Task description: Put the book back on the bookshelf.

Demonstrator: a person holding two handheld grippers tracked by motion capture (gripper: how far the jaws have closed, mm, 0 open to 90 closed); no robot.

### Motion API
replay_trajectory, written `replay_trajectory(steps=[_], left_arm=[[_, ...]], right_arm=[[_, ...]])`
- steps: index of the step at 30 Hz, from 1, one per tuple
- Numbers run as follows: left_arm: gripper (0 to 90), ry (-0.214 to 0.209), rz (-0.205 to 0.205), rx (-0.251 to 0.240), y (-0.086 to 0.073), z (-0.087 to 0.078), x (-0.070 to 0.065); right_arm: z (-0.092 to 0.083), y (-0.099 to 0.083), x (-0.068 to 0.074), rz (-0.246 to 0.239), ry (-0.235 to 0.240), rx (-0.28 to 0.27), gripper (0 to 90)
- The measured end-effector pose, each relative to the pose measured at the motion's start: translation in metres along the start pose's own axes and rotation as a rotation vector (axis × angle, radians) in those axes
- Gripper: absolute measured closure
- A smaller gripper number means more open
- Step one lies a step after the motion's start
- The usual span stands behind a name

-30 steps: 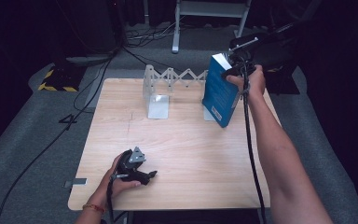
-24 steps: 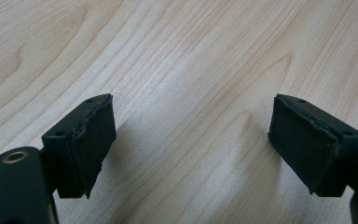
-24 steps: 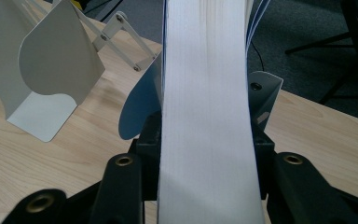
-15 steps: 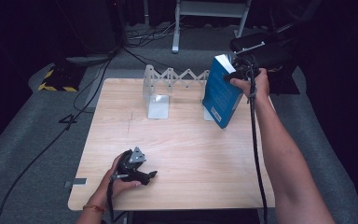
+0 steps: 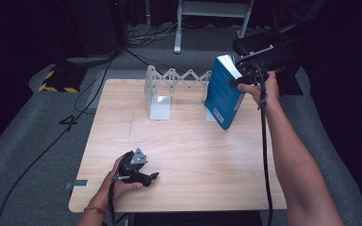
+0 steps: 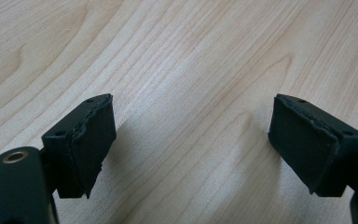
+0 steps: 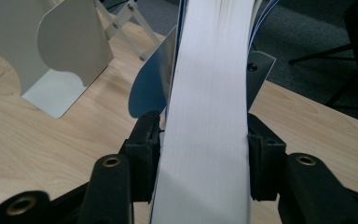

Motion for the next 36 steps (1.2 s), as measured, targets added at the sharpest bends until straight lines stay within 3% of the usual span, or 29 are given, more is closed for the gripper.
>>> replay_trajectory(steps=[3,13,16,21,24,31,36], left_arm=[[15.4,0.003,-0.003,-0.002,0.000,0.000,0.000],[15.2,0.003,-0.003,-0.001,0.000,0.000,0.000],[15.2,0.003,-0.003,-0.002,0.000,0.000,0.000],[15.2,0.002,-0.002,-0.001,0.000,0.000,0.000],[15.2,0.003,-0.003,-0.002,0.000,0.000,0.000],[15.2,0.003,-0.002,-0.002,0.000,0.000,0.000],[15.2,0.003,-0.002,-0.001,0.000,0.000,0.000]], right_arm=[[-0.004,-0.009,0.001,-0.019,-0.007,-0.001,53.7],[-0.007,-0.030,-0.001,-0.020,0.007,-0.014,49.3],[-0.006,-0.036,0.000,-0.060,0.009,0.002,47.3],[-0.005,-0.049,-0.001,-0.086,0.023,-0.014,45.2],[-0.002,-0.058,-0.002,-0.127,0.016,-0.032,44.6],[0.004,-0.080,-0.002,-0.175,0.025,-0.077,39.4],[0.005,-0.095,-0.002,-0.190,0.020,-0.078,33.8]])
Point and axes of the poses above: each handheld gripper's, and its own axes: z roughly forward along the jaws, y roughly out of its top, x roughly to its left, the point moved 6 cm from there along z, roughly forward along the jaws, and after that the axes turned 5 degrees about x, right-handed, at the moved point
